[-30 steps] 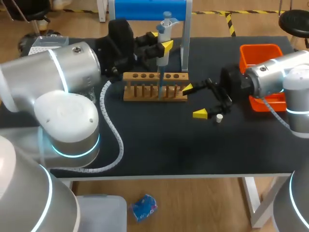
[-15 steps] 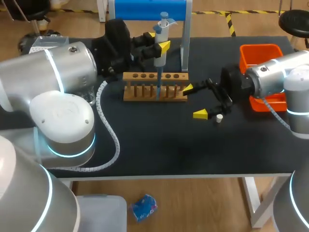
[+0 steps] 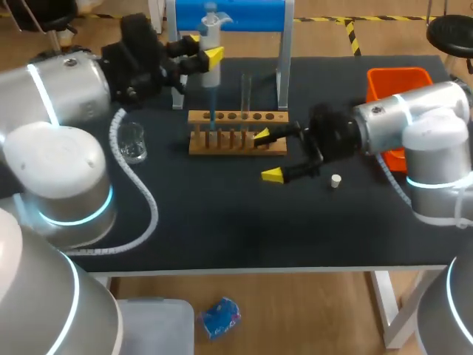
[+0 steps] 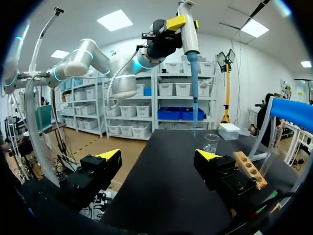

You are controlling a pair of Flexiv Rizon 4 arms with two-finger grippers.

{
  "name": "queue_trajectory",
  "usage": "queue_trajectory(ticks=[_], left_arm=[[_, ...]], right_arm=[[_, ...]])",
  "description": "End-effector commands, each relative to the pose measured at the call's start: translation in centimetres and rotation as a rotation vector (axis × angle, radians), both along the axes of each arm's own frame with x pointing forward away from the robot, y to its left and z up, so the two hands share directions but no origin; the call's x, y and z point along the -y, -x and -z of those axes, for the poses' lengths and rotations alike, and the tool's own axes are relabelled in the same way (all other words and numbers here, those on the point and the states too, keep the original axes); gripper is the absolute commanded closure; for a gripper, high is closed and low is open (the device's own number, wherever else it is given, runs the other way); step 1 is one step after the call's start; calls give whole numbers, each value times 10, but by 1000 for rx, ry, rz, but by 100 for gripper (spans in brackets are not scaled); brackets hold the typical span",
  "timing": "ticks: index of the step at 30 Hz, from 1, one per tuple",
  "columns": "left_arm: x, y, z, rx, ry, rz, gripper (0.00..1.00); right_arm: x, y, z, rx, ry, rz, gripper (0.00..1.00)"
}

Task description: Invert the test tube, pick up the pipette, mount the tip to pipette, aspirate from beaker and dispense into the tube, eject the tip, return the pipette, and cap with the stopper.

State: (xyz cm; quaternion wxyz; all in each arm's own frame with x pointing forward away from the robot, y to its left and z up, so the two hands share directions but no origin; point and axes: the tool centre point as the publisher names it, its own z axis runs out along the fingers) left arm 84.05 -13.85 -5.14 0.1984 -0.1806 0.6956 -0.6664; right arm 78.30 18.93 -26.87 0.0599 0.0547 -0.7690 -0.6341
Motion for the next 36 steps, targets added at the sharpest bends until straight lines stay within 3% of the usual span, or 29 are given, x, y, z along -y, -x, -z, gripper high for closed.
queue_trajectory(ticks=[1, 9, 27, 32, 36], left_arm=[[-66, 18, 5, 23, 29, 139, 100], [-110, 6, 15, 10, -8, 77, 100], [-110, 6, 15, 10, -8, 77, 100], [-124, -14, 17, 97, -8, 70, 100], [-135, -25, 21, 129, -12, 67, 100]], right_arm=[[-25, 3, 5, 0, 17, 21, 0], [-62, 3, 13, -29, 19, 22, 0], [-62, 3, 13, -29, 19, 22, 0], [-79, -6, 23, 10, 41, 60, 0], [-91, -12, 33, 33, 55, 100, 0]])
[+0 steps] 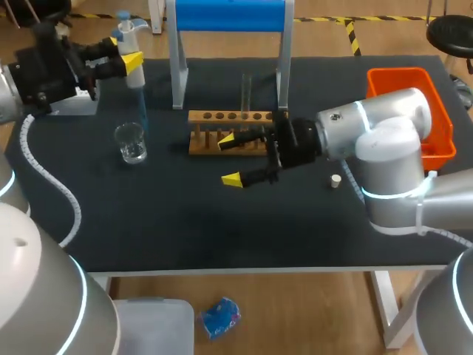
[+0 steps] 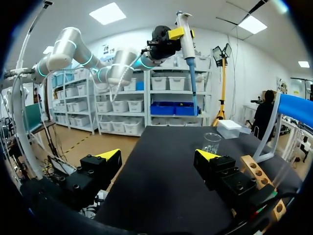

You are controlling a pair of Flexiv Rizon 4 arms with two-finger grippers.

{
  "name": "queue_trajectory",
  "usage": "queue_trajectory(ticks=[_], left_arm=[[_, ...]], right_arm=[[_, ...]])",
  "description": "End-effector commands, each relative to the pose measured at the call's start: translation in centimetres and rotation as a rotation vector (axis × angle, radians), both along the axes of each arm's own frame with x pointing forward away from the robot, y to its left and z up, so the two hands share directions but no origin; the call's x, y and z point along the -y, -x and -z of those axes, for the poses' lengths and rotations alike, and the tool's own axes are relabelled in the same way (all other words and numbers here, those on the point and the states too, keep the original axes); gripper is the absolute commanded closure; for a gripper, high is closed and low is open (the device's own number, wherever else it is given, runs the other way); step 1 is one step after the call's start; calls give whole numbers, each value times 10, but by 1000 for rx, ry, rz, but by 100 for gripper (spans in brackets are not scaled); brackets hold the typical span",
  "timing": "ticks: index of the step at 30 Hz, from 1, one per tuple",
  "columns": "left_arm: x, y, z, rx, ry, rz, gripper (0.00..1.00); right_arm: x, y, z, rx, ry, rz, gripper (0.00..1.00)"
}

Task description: Invert the test tube, pick up the pipette, mount the tip to pipette, aspirate from beaker and dispense into the tube, eject the tip, return the pipette, and cap with the stopper.

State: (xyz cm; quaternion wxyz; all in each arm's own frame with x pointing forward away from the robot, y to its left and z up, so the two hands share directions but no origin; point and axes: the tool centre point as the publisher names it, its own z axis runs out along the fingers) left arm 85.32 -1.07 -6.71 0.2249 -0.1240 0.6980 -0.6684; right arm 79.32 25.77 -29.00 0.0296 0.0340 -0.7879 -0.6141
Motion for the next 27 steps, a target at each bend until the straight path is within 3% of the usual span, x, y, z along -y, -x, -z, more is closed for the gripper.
queue_trajectory(ticks=[1, 16, 27], left_arm=[[-9, -14, 7, 21, 5, 19, 100], [-34, -39, 30, 38, -10, 35, 100], [-45, -50, 46, 38, -14, 59, 100]], right_arm=[[-26, -3, 15, 15, 2, 42, 0], [-79, -22, 71, 20, 82, 170, 0], [-107, -40, 95, 51, 115, 245, 0]])
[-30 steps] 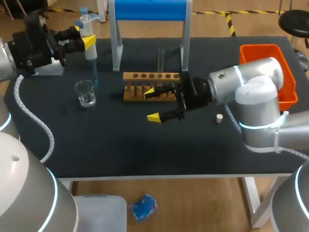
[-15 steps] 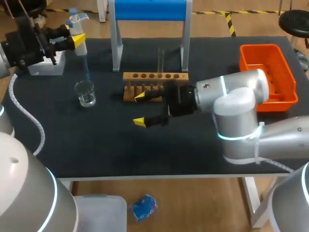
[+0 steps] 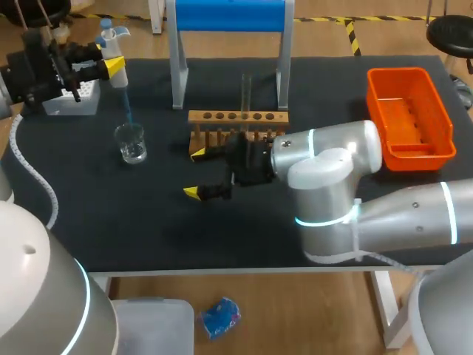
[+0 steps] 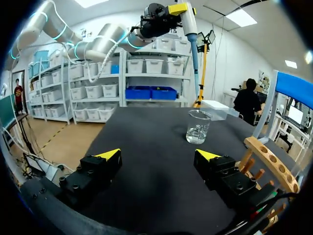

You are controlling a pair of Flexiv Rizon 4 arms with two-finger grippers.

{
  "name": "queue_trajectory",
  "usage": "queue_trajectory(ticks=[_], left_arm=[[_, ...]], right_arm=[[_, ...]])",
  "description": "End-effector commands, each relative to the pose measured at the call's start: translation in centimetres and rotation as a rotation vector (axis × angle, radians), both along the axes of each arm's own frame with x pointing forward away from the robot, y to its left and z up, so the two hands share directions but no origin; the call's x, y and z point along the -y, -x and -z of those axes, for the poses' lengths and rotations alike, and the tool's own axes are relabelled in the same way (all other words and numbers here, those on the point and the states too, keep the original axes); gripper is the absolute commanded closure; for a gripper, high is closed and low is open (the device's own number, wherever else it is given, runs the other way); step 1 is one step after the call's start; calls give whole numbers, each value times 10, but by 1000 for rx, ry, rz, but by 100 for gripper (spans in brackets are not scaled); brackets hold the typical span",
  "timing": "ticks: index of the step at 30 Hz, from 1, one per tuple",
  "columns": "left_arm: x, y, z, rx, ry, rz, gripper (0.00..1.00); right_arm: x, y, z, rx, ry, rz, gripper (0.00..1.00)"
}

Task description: Invert the test tube, pick up the pipette, mount the tip to pipette, aspirate from beaker and dispense into the tube, eject the tip, return the pipette, and cap with the stopper.

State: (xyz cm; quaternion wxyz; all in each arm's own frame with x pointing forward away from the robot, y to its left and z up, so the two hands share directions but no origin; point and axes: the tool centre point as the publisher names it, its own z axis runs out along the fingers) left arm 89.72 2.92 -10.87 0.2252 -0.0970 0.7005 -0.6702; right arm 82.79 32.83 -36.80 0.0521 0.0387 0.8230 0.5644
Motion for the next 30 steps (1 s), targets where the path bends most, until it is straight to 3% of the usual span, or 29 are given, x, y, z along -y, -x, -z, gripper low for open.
queue_trajectory(ticks=[1, 8, 19, 30], left_arm=[[-6, -7, 6, 4, -3, 21, 100], [-12, -13, 12, 12, -32, 28, 100], [-20, -18, 18, 11, -22, 29, 100], [-17, -26, 30, 15, -17, 43, 100]], right_arm=[[-38, -5, 18, 12, -5, 39, 0], [-49, -20, 29, 23, 2, 80, 0], [-67, -43, 39, 29, -7, 125, 0], [-67, -43, 39, 25, -3, 146, 0]])
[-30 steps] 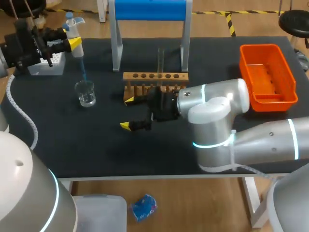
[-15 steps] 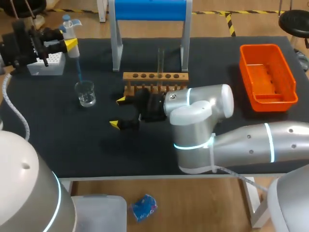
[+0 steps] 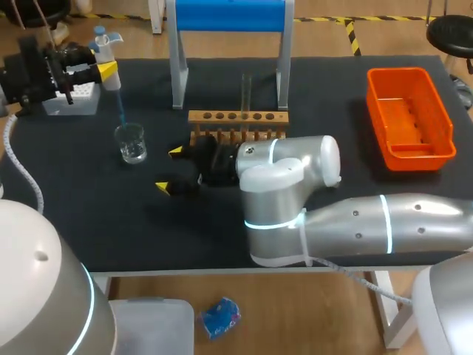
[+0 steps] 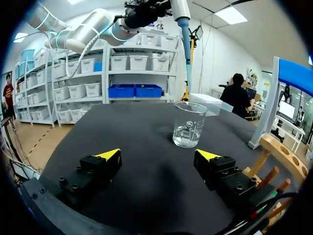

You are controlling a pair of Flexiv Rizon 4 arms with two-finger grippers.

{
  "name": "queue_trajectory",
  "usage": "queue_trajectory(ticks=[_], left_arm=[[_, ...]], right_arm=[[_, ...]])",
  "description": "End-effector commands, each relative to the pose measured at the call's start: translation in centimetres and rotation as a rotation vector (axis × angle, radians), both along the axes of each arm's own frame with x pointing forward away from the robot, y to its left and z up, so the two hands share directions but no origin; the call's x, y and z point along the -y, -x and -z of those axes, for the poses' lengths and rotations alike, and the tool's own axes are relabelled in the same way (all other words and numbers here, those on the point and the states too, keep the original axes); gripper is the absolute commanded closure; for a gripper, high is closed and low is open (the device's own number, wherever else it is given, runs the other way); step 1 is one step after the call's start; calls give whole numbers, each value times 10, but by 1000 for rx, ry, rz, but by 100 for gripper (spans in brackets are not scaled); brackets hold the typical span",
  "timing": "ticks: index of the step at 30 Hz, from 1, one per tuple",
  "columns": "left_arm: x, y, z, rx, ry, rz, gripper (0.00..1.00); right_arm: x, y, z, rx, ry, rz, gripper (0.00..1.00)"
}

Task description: Invert the test tube, pick up the pipette, mount the tip to pipette, aspirate from beaker and dispense into the tube, eject the tip, return the pipette, and cap with the stopper.

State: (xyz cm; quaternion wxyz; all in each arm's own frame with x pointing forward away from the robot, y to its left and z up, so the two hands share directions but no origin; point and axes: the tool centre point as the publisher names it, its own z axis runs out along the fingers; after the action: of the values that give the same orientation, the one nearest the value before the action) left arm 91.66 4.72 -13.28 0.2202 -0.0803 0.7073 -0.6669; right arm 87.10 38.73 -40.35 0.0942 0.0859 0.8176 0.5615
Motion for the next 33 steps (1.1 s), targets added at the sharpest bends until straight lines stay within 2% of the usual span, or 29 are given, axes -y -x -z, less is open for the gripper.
queue_trajectory(ticks=[1, 12, 33], left_arm=[[2, -7, 7, 5, 2, 14, 100], [3, -11, 25, 8, 12, -3, 100], [7, -8, 62, -33, 13, -38, 100]], right_arm=[[-8, 0, 3, 8, 1, 20, 0], [-8, 0, 3, 8, 1, 20, 0], [-8, 0, 3, 8, 1, 20, 0]])
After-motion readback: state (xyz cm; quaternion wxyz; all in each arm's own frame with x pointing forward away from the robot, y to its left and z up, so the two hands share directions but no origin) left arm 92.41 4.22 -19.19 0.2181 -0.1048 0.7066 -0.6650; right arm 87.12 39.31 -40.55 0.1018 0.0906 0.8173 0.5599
